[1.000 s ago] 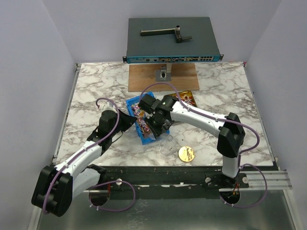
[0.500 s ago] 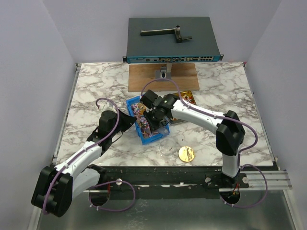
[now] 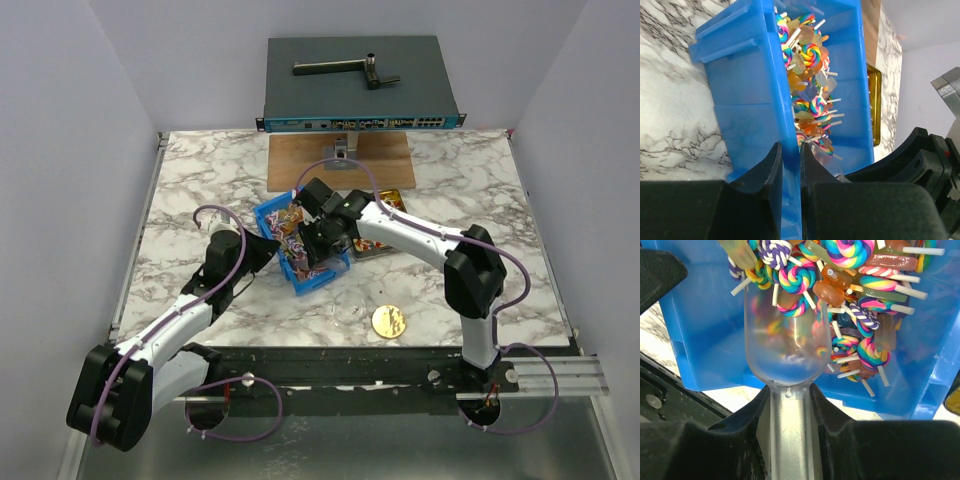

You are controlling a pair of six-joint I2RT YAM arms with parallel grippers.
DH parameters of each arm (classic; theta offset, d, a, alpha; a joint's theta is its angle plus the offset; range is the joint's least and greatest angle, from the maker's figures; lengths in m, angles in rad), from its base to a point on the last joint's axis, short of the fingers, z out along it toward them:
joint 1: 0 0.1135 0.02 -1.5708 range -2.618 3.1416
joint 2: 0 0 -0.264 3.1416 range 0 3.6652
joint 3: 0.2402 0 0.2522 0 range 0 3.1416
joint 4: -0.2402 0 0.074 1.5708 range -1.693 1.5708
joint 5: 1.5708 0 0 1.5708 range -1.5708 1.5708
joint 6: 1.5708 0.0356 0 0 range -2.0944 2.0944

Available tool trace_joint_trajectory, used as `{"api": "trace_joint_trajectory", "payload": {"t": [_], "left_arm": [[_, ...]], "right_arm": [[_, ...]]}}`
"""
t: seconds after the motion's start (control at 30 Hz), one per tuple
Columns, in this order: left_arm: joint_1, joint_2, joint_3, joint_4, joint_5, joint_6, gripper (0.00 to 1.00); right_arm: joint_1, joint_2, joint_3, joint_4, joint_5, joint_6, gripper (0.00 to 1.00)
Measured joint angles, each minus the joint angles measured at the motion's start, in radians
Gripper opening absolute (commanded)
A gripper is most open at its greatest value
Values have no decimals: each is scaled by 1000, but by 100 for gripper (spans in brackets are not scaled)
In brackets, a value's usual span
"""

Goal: Pack the candies
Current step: Scoop the fake candies from the storage box.

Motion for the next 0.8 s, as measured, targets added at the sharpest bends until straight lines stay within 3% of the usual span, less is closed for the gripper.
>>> {"api": "trace_joint_trajectory", "payload": {"t": [0.2, 0.4, 0.63, 0.8], "left_arm": [[6, 3, 0, 5, -28, -10, 0], [7, 23, 0, 30, -23, -13, 0], [7, 39, 11, 33, -13, -8, 21], [7, 42, 21, 17, -3, 15, 26]], "right_arm": [[-17, 42, 20, 78, -24, -8, 1], [-22, 5, -82, 210, -23, -6, 1], [-29, -47, -171, 286, -23, -12, 1], [-33, -68, -188, 287, -18, -32, 1]]}}
